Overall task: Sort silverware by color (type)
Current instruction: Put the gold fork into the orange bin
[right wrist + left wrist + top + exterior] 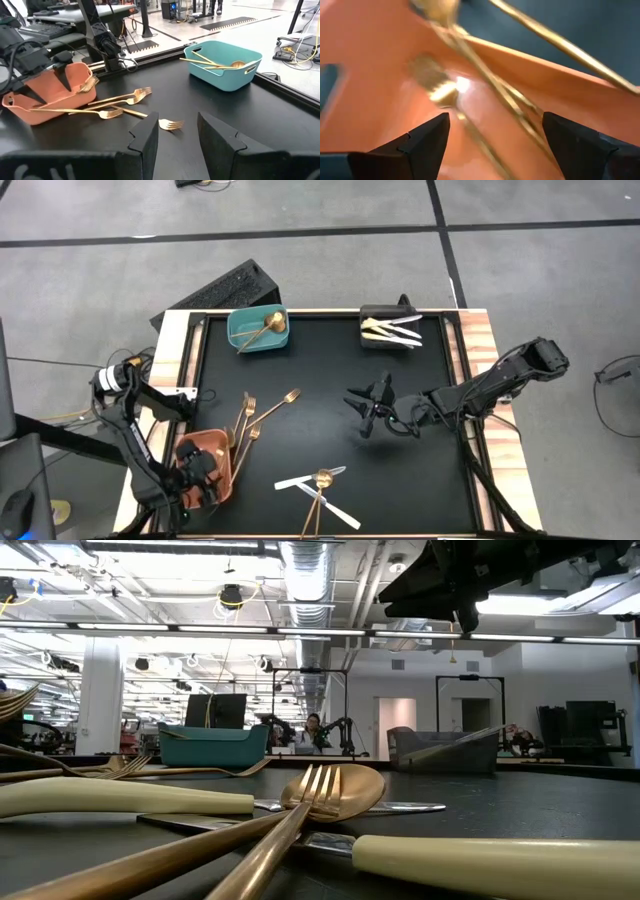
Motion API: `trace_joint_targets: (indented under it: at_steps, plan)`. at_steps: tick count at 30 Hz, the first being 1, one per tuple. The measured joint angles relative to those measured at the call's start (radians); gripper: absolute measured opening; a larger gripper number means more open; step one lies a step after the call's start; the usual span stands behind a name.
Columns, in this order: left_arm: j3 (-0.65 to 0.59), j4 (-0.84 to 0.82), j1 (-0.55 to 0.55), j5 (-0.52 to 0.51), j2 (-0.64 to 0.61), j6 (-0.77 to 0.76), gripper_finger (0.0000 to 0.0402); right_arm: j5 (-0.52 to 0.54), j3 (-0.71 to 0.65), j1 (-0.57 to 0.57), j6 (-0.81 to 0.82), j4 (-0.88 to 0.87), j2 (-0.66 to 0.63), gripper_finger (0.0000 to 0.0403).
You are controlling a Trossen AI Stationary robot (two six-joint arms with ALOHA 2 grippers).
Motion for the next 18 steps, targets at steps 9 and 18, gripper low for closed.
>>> trace_joint_targets:
  at_steps: [9, 18]
  plan:
    - [0.150, -0.333, 0.000, -0.076, -0.006, -0.141, 0.0309, -0.028, 0.000, -0.021, -0.001, 0.007, 0.000, 0.0155]
    - [0.155, -0.174, 0.186, -0.247, -0.007, 0.195, 0.0309, -0.093, 0.000, -0.041, 0.016, -0.011, 0.000, 0.0155]
